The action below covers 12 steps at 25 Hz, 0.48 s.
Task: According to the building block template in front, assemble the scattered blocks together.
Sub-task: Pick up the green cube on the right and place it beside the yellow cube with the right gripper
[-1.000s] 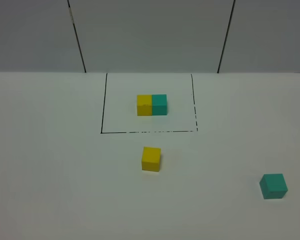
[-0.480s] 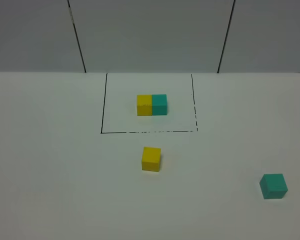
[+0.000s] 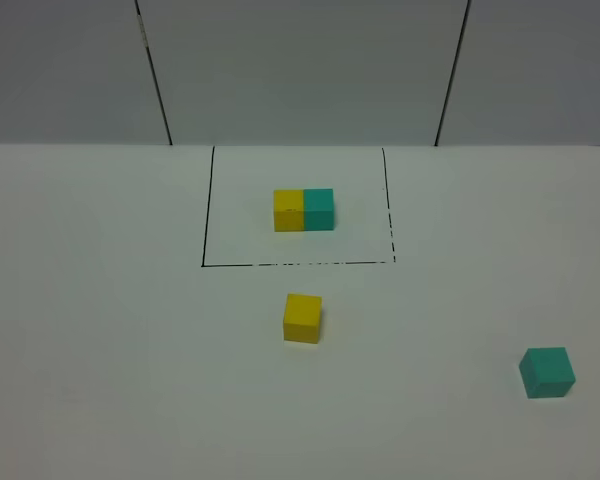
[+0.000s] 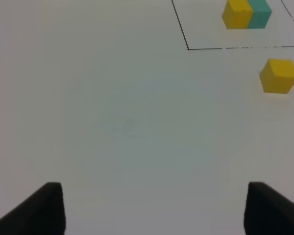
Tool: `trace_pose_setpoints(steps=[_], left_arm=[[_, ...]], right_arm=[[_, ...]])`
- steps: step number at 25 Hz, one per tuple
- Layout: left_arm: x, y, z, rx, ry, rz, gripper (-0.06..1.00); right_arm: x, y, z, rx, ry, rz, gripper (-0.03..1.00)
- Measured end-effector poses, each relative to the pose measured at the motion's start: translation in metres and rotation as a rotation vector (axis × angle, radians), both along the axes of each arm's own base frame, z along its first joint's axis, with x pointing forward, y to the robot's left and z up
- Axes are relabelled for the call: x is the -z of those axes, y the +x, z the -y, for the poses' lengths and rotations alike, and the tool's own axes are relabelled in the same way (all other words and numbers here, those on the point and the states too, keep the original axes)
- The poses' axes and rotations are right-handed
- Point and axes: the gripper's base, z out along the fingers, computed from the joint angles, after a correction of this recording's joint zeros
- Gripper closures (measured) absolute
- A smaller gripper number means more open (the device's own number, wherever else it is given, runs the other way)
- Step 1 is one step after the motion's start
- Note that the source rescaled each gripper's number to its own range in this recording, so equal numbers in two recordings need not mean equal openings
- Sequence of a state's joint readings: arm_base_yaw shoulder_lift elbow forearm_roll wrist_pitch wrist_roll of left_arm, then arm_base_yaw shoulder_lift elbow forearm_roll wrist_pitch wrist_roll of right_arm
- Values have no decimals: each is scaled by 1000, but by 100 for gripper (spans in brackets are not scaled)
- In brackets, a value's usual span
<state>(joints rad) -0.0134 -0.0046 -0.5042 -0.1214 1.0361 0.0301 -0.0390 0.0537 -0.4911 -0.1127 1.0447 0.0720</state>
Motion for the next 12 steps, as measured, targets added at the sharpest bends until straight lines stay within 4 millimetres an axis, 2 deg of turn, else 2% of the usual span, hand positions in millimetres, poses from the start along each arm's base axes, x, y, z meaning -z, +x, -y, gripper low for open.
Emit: trace_pose_setpoints(steps=[12], left_arm=[[0, 0, 0, 0, 0, 0, 29]], right_arm=[[0, 0, 0, 0, 0, 0, 25]])
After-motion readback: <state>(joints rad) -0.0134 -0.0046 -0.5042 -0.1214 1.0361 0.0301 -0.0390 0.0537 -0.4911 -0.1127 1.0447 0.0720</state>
